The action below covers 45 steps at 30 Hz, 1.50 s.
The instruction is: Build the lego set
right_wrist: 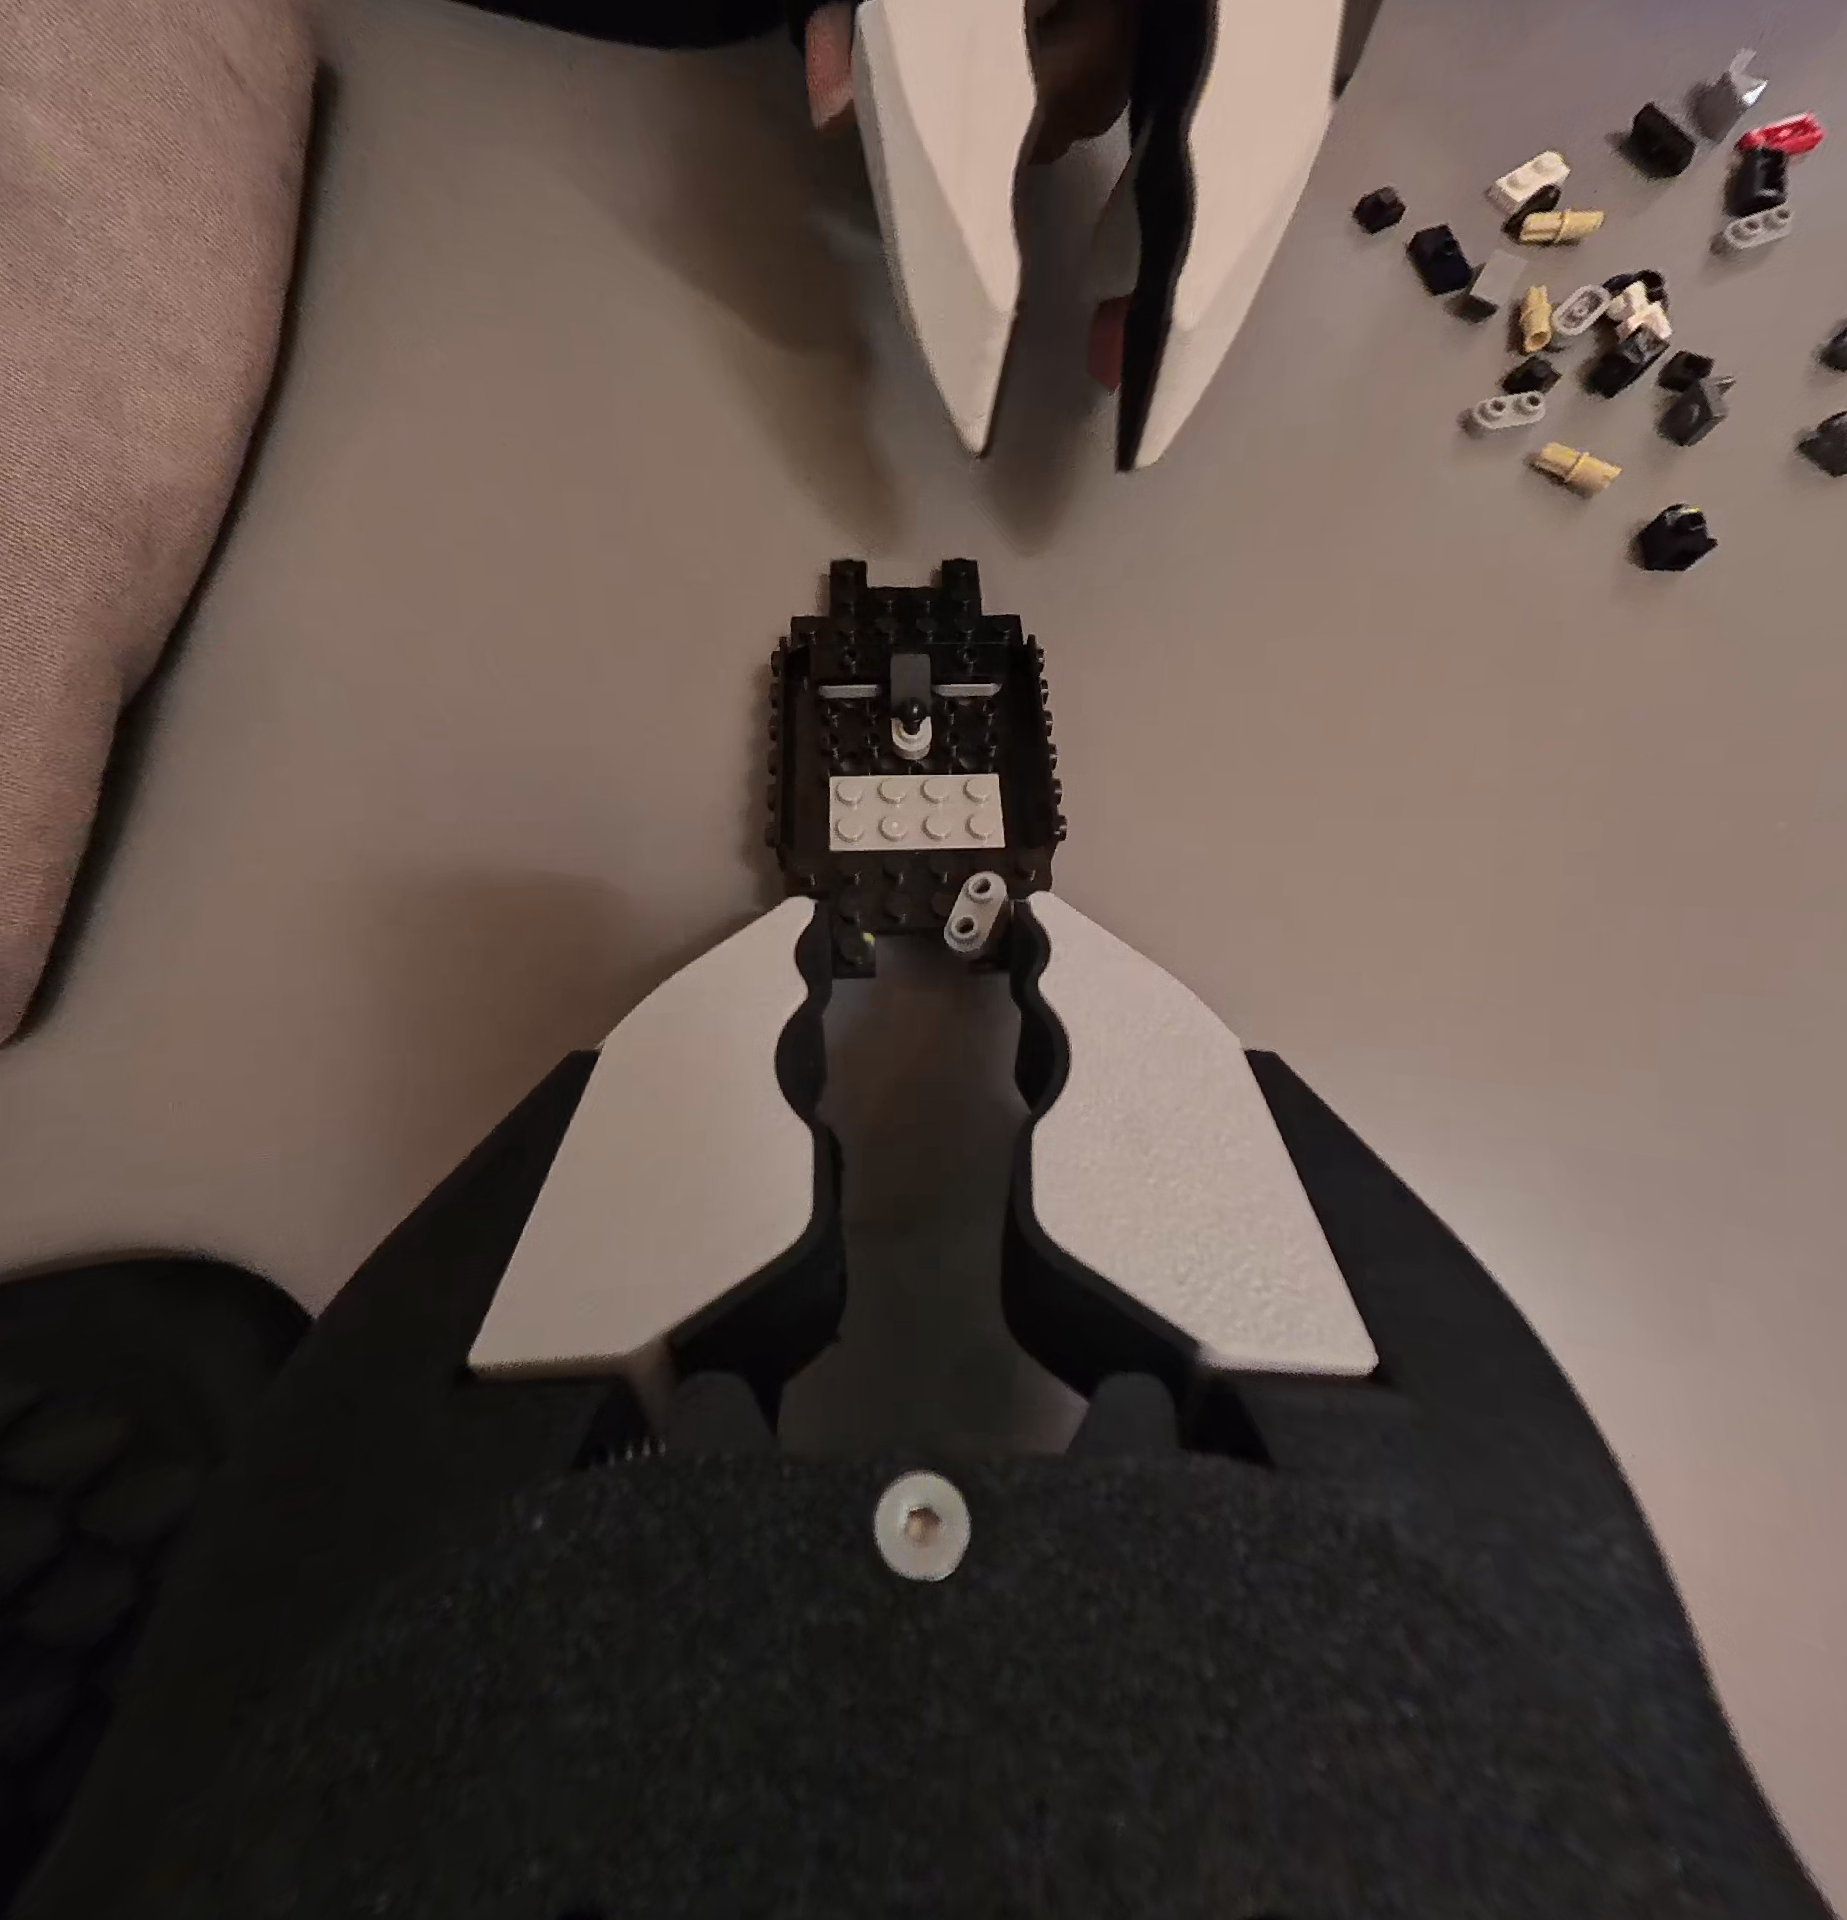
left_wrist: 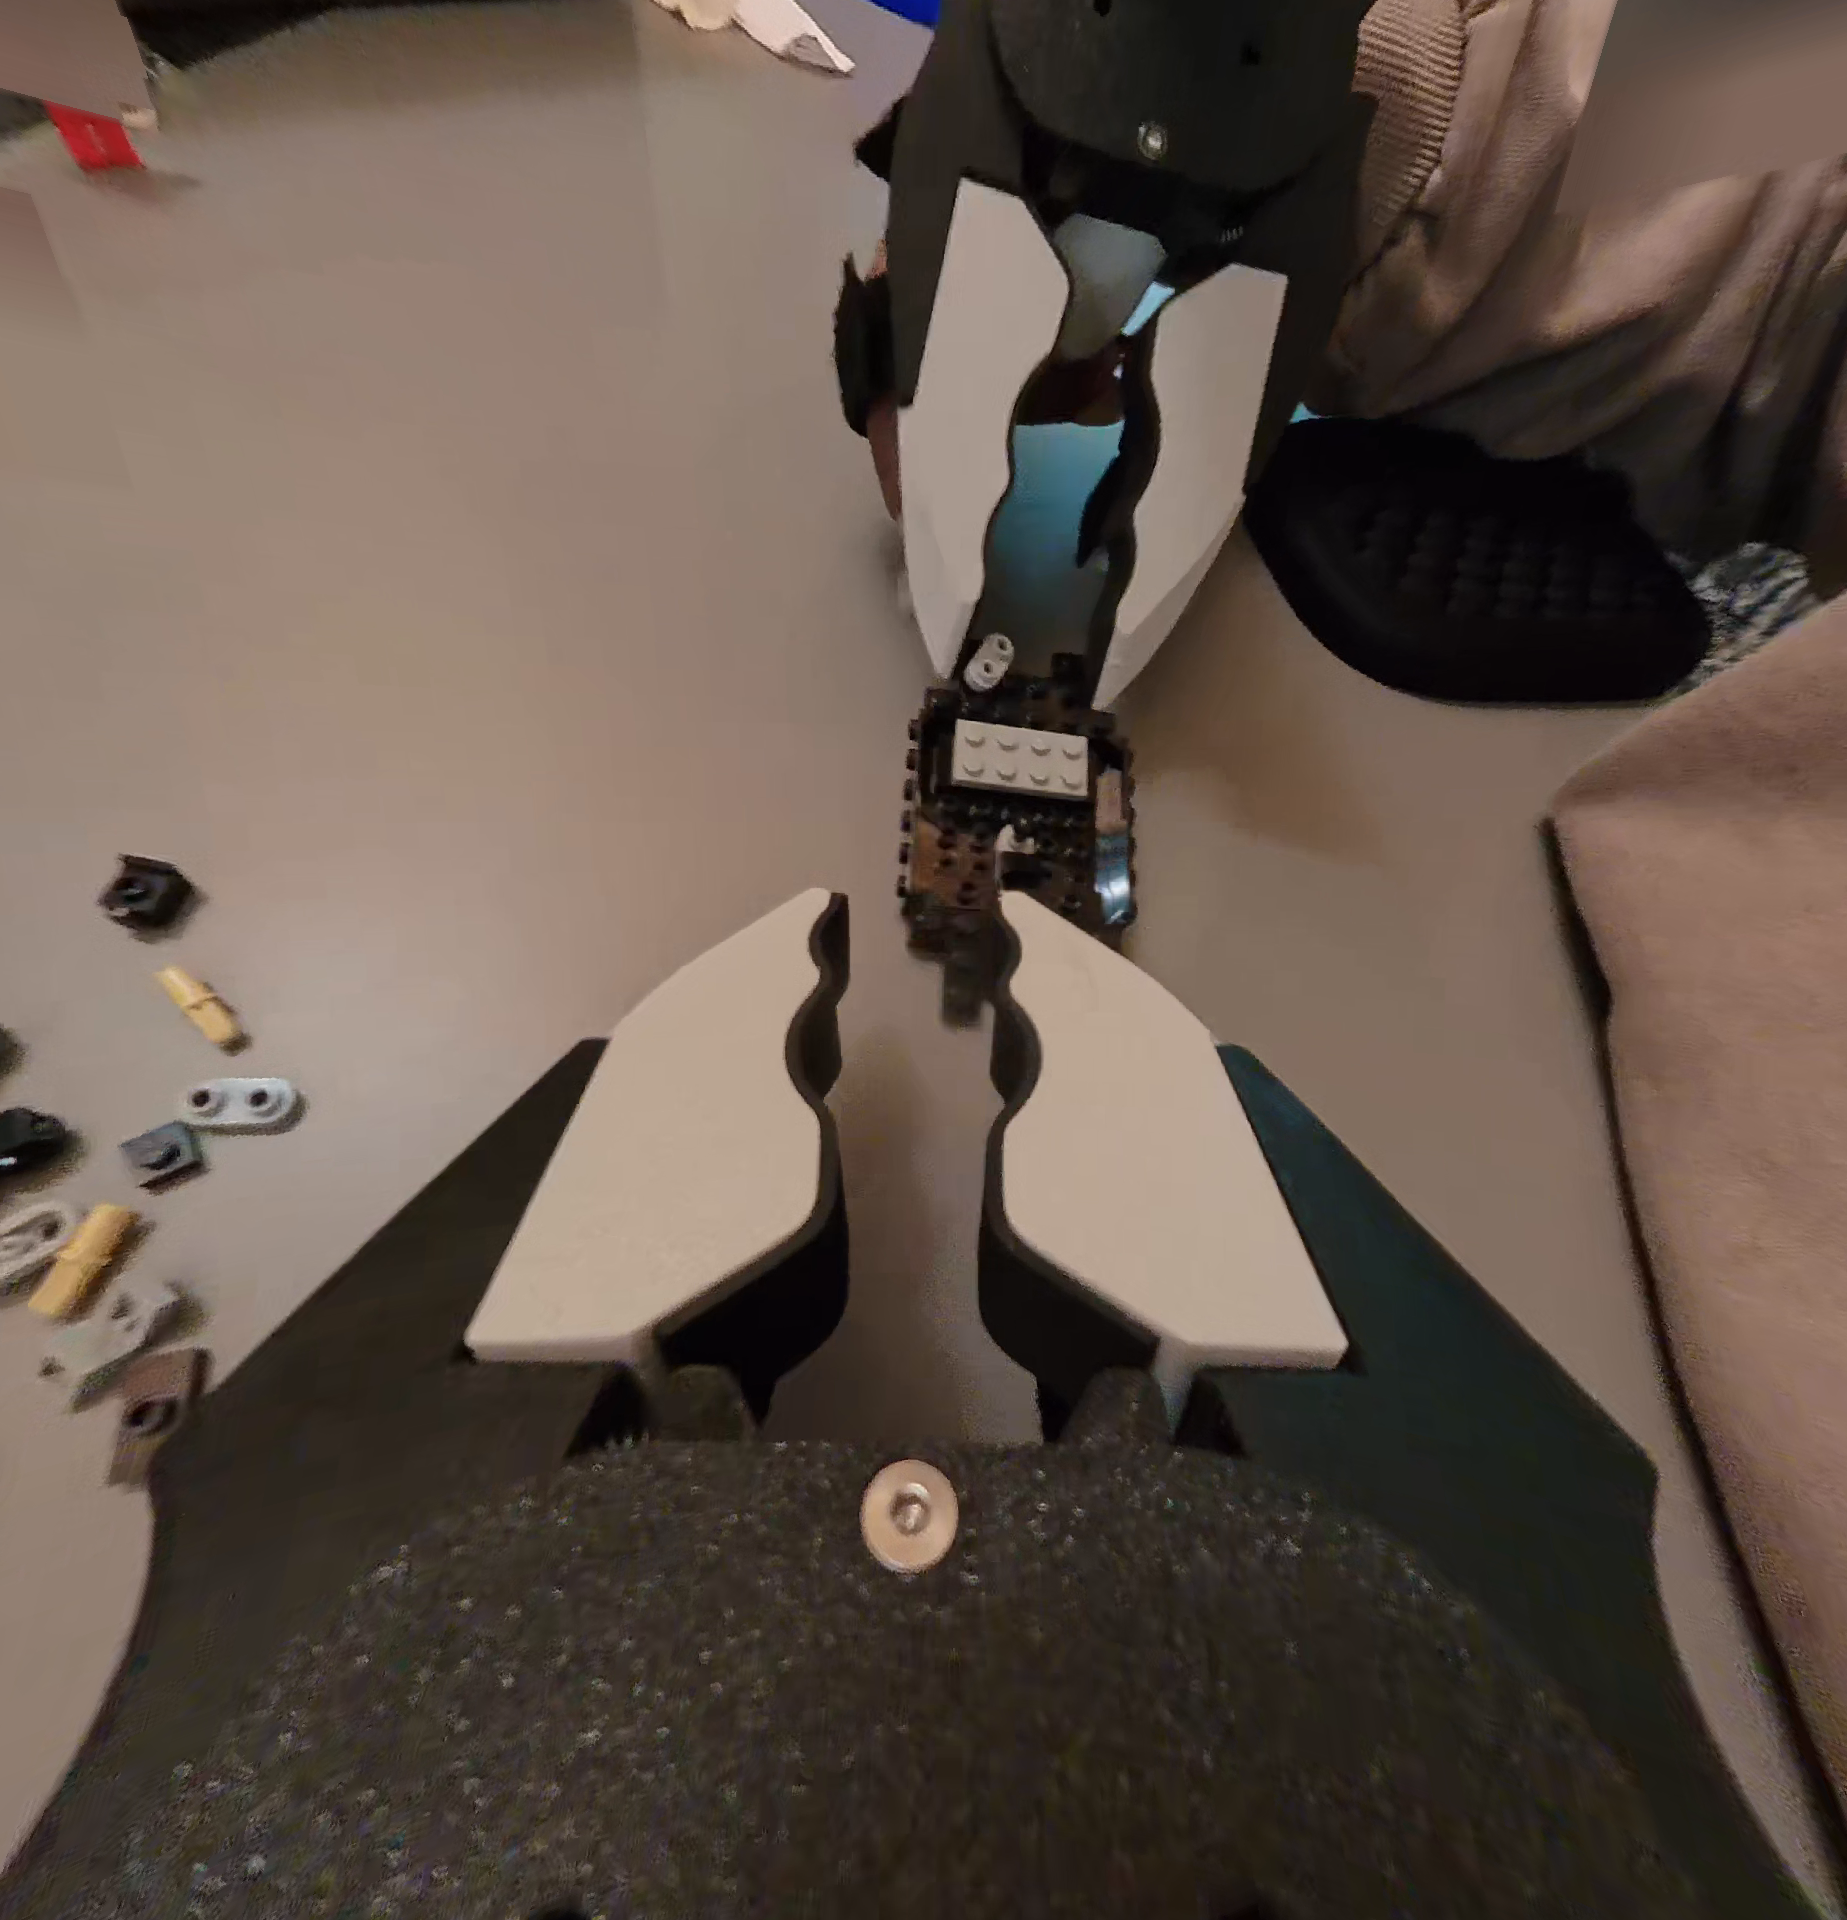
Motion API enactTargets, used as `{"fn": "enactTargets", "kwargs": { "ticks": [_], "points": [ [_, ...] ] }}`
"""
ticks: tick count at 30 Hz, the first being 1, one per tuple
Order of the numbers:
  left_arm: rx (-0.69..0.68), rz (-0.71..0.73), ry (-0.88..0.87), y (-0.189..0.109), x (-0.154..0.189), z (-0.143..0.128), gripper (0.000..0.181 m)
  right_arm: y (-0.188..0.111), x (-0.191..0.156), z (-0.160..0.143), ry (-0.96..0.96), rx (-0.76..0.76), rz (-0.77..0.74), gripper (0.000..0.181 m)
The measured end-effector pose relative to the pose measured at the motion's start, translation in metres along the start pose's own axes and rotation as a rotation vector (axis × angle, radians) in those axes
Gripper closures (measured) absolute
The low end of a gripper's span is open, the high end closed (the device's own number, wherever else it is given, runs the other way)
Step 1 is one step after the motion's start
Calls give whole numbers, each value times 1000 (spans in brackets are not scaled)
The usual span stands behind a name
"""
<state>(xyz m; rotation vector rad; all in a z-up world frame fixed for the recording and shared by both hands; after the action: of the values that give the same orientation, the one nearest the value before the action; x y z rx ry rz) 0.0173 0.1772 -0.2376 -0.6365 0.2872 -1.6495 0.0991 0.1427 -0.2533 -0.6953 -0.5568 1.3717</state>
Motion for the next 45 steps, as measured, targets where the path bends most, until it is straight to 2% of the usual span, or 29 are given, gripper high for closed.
{"fn": "enactTargets", "kwargs": {
  "ticks": [8, 13, 18, 21, 25, 28, 30, 40, 45],
  "points": [
    [-21, -42, -27, 4, 5, -3, 156, -7, -1, 8, -1, 111, -12, 149],
    [18, -86, -80, 2, 8, 3, 153, -16, 0, 13, -9, 161, -21, 149],
    [127, -229, -290, -1, 17, 20, 142, -30, -5, 22, -39, 187, -28, 149],
    [133, -345, -415, 3, 29, 24, 140, -35, -12, 30, -67, 203, -29, 149],
    [140, -534, -555, 4, 49, 29, 146, -39, -21, 38, -94, 215, -23, 149],
    [141, -623, -626, 7, 61, 31, 155, -41, -26, 40, -108, 208, -16, 149],
    [148, -654, -662, 8, 65, 32, 162, -41, -28, 39, -107, 199, -8, 149],
    [192, -743, -865, 13, 69, 36, 168, -49, -28, 37, -43, 195, 16, 148],
    [192, -759, -917, 16, 72, 35, 169, -57, -23, 36, 31, 188, 22, 142]
  ]
}}
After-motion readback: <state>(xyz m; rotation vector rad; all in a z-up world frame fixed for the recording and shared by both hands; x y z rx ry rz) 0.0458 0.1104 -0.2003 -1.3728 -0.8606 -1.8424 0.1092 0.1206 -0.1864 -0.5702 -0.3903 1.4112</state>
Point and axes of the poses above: each gripper's, where its closed fingertips meet, y out along the fingers, z out of its top, x = y × z across the jaws, the point moved 1 cm from there along -y, back along the fingers, and after that the axes turned 3 degrees about -x, right-handed, at the moved point
